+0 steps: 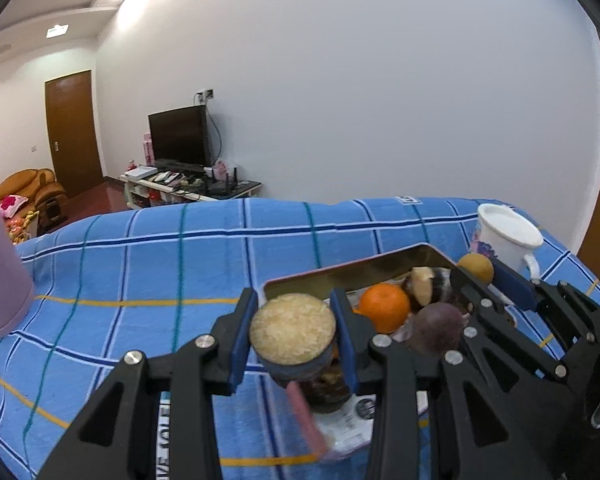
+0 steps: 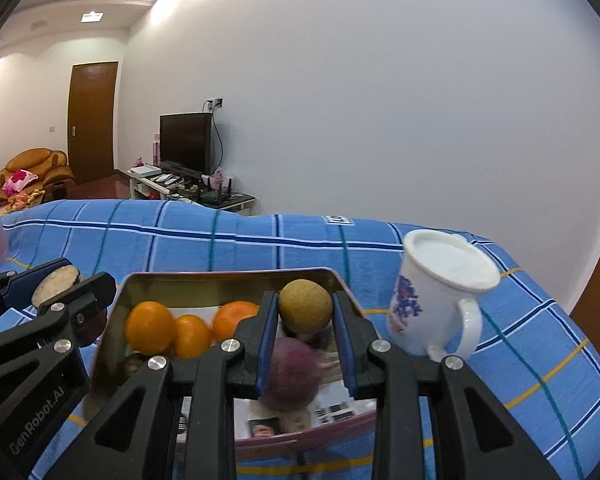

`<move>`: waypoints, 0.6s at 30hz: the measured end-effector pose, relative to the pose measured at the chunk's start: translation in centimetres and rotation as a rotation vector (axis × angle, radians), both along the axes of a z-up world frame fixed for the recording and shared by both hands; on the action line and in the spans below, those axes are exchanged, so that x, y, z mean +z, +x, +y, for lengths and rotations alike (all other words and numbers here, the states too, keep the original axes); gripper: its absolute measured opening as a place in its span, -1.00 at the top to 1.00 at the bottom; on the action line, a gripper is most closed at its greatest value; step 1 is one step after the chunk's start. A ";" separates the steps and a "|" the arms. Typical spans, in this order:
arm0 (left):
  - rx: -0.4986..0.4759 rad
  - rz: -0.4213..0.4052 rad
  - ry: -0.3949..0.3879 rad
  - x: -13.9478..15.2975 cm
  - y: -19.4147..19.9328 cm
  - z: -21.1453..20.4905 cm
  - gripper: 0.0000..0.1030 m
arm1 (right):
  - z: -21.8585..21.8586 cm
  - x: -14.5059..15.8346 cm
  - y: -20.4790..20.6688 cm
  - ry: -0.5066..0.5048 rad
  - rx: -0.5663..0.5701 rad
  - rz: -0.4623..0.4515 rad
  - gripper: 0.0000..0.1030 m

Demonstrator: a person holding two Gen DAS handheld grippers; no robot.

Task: Organize fruits
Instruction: 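Carry the brown fruit and cylindrical jar over the pink tin with both tools, then lower and open both tools to release the fruit and jar in the tin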

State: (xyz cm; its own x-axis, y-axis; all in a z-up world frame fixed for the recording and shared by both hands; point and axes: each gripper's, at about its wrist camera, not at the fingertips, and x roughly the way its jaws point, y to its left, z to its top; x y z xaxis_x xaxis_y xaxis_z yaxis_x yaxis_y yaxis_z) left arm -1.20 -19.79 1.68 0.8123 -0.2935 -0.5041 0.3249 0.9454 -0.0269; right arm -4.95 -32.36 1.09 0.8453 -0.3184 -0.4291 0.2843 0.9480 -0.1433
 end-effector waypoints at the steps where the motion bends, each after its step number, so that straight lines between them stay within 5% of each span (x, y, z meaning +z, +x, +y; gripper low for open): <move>1: -0.006 0.000 0.001 0.0 0.1 -0.5 0.24 | -0.5 0.0 0.0 0.003 -0.005 0.000 0.43; 18: -0.020 -0.005 0.025 -0.9 1.4 -3.4 0.24 | -2.7 -0.7 1.6 0.018 0.066 0.077 0.43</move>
State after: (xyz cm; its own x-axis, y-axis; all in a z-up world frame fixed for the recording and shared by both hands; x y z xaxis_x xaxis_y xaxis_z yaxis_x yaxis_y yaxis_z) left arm 0.24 -23.20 0.76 0.8092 -0.2967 -0.5071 0.3437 0.9391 -0.0011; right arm -3.40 -35.09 0.35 0.8283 -0.2550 -0.4989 0.2100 0.9668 -0.1456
